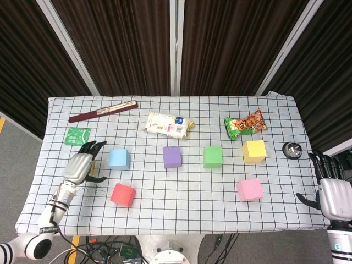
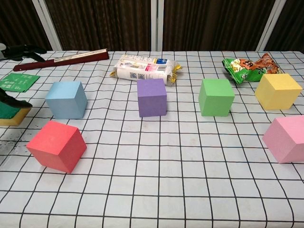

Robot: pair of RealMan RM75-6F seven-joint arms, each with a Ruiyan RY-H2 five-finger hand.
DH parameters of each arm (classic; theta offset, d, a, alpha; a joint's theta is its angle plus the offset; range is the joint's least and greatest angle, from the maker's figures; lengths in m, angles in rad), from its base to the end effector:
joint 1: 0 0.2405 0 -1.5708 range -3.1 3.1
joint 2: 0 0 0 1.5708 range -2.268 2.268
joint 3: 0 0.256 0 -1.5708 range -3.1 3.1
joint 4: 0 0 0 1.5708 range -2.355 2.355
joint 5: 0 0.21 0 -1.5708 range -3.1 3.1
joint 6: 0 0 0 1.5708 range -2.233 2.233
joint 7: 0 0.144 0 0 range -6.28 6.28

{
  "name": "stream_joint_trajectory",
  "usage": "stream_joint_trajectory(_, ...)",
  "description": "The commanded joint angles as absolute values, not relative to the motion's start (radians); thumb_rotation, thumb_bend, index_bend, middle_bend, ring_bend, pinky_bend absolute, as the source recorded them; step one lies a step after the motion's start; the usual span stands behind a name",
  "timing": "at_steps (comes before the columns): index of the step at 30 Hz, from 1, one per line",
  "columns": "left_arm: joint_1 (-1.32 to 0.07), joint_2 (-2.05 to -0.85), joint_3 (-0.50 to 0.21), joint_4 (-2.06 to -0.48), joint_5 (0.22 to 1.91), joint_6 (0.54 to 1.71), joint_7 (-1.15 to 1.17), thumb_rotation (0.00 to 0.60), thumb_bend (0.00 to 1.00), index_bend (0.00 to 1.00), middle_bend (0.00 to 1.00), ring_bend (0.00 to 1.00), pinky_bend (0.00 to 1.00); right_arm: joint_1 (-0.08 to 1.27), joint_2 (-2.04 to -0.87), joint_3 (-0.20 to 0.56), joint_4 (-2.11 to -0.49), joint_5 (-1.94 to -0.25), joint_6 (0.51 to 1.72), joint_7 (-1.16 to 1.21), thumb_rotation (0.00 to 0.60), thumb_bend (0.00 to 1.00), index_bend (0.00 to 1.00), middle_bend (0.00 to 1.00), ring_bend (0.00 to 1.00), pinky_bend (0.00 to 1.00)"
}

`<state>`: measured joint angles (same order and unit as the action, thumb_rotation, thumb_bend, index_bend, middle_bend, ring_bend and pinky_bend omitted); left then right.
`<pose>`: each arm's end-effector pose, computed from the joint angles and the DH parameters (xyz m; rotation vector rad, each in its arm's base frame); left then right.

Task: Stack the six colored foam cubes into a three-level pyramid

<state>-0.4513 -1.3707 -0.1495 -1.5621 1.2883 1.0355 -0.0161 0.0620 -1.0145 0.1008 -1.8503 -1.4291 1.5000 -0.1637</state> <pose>-0.2356 0.2918 0.0417 -1.6194 -1.2395 -1.0106 -0.2783 -0.1809 0.1825 1.3119 -0.8826 0.8761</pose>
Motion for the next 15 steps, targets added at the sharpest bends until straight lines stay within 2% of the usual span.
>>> stream_joint_trajectory(1, -0.481, -1.405, -0.161, -1.531, 1.262, 0.999, -0.032, 0.6, 0.0, 0.05, 0.09, 0.0, 0.03, 0.064, -1.014, 0.103, -1.849, -1.424, 1.497, -0.162, 0.6, 0.0, 0.0, 0.0, 0.0, 0.0)
stream_joint_trajectory(15, -0.558, -1.522, -0.184, -1.383, 1.199, 0.942, -0.002, 0.6, 0.0, 0.05, 0.14, 0.0, 0.03, 0.052, -1.004, 0.11, -1.833, -1.365, 1.485, -0.118, 0.6, 0.0, 0.0, 0.0, 0.0, 0.0)
